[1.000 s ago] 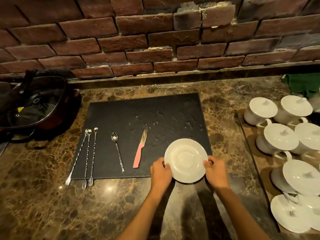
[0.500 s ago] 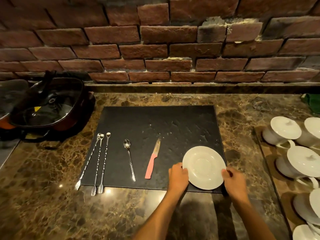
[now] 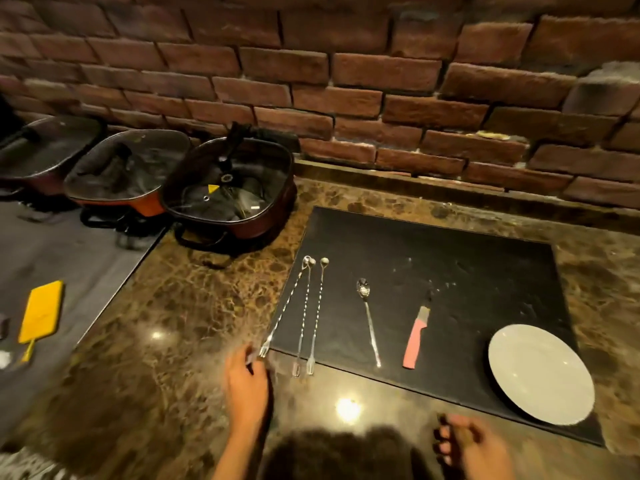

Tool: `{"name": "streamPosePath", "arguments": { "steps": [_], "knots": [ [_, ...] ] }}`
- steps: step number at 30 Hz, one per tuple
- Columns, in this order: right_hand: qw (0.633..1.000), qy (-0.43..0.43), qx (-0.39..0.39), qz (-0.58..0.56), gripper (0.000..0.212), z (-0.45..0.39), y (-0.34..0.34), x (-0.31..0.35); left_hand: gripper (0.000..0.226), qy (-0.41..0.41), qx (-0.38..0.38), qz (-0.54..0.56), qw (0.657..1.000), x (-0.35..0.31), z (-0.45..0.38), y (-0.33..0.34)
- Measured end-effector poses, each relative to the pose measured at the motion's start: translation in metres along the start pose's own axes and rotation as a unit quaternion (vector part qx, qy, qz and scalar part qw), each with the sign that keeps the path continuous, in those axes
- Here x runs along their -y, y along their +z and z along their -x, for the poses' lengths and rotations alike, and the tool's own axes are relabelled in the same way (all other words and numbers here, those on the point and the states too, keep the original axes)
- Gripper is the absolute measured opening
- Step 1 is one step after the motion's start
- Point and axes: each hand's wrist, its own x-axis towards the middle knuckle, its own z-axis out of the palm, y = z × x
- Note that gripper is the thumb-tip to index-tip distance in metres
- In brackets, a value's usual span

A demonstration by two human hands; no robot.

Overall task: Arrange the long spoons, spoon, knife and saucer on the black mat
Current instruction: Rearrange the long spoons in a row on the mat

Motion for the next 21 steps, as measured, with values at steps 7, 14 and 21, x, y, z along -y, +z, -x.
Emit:
{"name": "streamPosePath", "arguments": {
  "steps": [7,14,21],
  "knots": [
    [0.957,-0.229,-0.14,0.106,0.024,-0.011,0.182,0.066,0.058,0.132,0.047,-0.221,0.965,0.037,-0.141,-0.04],
    [0.913,-0.226,-0.194,0.277,0.021,-0.074,0.283,0.106,0.058,0.264,0.074,-0.366,0.889,0.051,-0.192,-0.013],
    [0.858,-0.203,-0.294,0.37,0.013,-0.119,0.328,0.121,0.053,0.341,-0.005,-0.325,0.882,0.066,-0.198,-0.006]
  ]
}}
